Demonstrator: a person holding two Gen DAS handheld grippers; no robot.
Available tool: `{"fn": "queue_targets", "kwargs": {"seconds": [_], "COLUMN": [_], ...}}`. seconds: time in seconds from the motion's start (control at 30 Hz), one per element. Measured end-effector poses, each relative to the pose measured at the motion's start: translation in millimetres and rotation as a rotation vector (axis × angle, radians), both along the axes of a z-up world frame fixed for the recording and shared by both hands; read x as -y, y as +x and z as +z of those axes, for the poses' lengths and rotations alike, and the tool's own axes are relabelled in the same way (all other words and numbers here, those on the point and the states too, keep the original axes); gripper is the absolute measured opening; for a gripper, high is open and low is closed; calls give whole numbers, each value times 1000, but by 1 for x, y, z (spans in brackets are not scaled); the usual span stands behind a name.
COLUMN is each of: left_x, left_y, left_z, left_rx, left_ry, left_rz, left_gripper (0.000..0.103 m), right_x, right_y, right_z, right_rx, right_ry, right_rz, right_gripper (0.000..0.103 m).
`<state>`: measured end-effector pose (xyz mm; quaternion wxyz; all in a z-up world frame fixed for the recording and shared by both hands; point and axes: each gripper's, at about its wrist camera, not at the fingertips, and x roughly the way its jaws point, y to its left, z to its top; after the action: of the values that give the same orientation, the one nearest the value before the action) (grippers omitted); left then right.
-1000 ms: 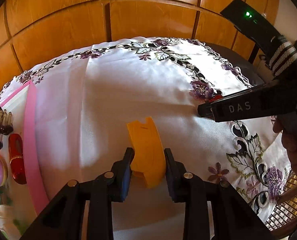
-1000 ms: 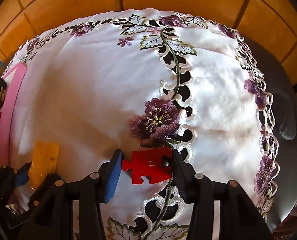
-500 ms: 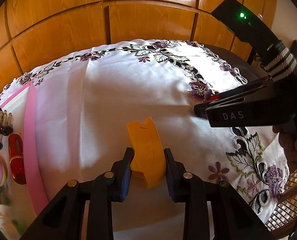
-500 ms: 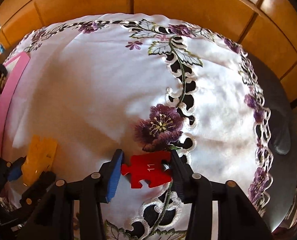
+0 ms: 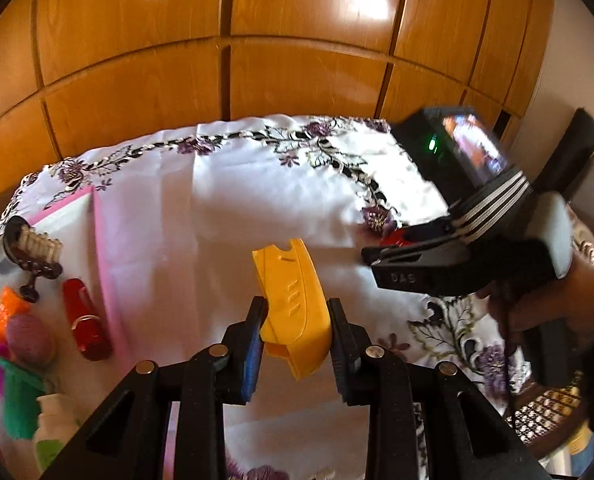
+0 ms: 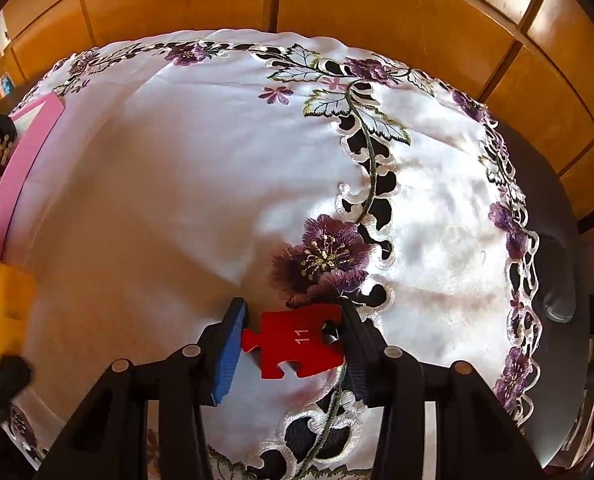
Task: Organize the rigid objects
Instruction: 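Release the yellow clip into the tray with the left gripper while the right holds the piece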
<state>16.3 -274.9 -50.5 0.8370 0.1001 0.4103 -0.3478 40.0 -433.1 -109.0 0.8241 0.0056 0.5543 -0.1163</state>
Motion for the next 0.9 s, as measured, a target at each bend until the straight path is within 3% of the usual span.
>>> {"fn": "queue_targets", "kwargs": {"seconds": [0.23,0.47,0.77,0.9], "left_x": [-33,-82,-138,-147], "left_y": [4,30,73,96], "left_z": [25,53,29,15], "left_rx": [-12,3,-37,-110], "left_ry": [-50,-114,-52,-77], "left_rz": [51,192,395,431], "left_gripper": [30,30,30,30], "right_x": [-3,-4,-10,-10], "right_y": [0,0,0,0], "right_z": [0,0,0,0], "right_rx": [4,6,6,6], "right_ry": [-31,-50,-90,-89], "right_rz": [19,28,49,49], "right_gripper": [46,46,46,46]}}
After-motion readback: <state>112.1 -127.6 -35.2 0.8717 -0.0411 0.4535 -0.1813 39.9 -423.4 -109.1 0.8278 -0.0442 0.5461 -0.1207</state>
